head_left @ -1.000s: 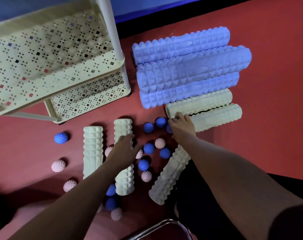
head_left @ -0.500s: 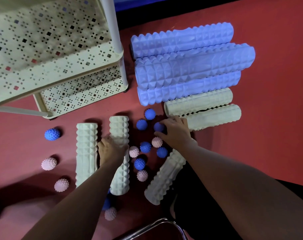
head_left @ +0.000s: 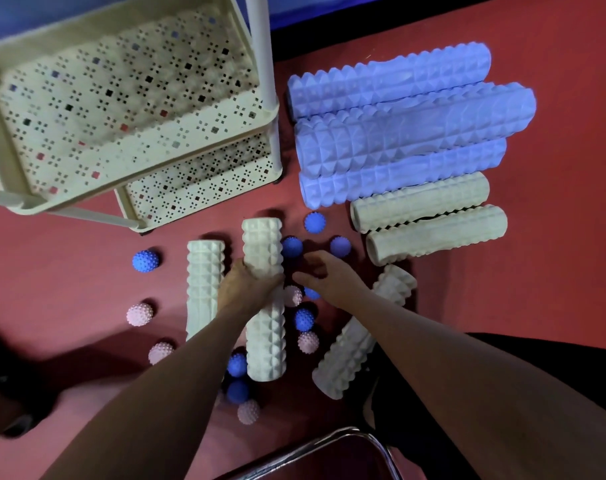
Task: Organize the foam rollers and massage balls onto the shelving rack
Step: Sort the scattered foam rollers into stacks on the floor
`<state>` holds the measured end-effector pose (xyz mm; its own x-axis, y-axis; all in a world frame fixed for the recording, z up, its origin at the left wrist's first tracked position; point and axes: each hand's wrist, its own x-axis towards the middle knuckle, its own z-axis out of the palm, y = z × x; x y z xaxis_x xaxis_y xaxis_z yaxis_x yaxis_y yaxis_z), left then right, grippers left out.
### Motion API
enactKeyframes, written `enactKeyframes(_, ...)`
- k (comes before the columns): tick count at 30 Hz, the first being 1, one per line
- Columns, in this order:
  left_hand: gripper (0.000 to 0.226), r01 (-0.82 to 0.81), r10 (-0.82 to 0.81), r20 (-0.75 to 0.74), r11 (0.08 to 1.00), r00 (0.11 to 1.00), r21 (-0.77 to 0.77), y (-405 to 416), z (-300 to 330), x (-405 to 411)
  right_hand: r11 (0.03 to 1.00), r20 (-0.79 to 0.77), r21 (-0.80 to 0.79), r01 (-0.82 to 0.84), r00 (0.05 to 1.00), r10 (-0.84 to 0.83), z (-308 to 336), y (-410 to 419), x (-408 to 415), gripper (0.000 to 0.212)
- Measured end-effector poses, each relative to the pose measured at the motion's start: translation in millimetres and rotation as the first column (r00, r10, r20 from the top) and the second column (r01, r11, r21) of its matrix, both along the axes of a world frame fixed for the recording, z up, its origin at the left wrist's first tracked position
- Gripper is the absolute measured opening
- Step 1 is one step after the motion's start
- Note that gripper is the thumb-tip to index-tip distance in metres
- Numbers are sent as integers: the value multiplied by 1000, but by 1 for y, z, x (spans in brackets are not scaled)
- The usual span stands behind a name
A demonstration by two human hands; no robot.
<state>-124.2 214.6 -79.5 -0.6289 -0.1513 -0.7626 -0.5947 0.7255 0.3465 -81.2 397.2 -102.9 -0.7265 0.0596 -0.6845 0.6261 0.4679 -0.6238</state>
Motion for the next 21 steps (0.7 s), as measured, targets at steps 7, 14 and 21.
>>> enactKeyframes(7, 51, -183, 119, 161, 856, 980, 484, -5, 49, -7, 803, 466, -440, 402, 867, -178, 66, -13, -3, 56)
enactKeyframes(14, 44, -6, 9, -5, 867, 1000, 498, 39, 103, -4, 726, 422, -544, 420, 885, -196, 115, 4, -3, 59)
enactKeyframes(21, 34, -77, 49, 64, 795, 997, 602, 79, 124, -4, 789, 239, -347, 506, 862, -447, 135, 55, 7, 48)
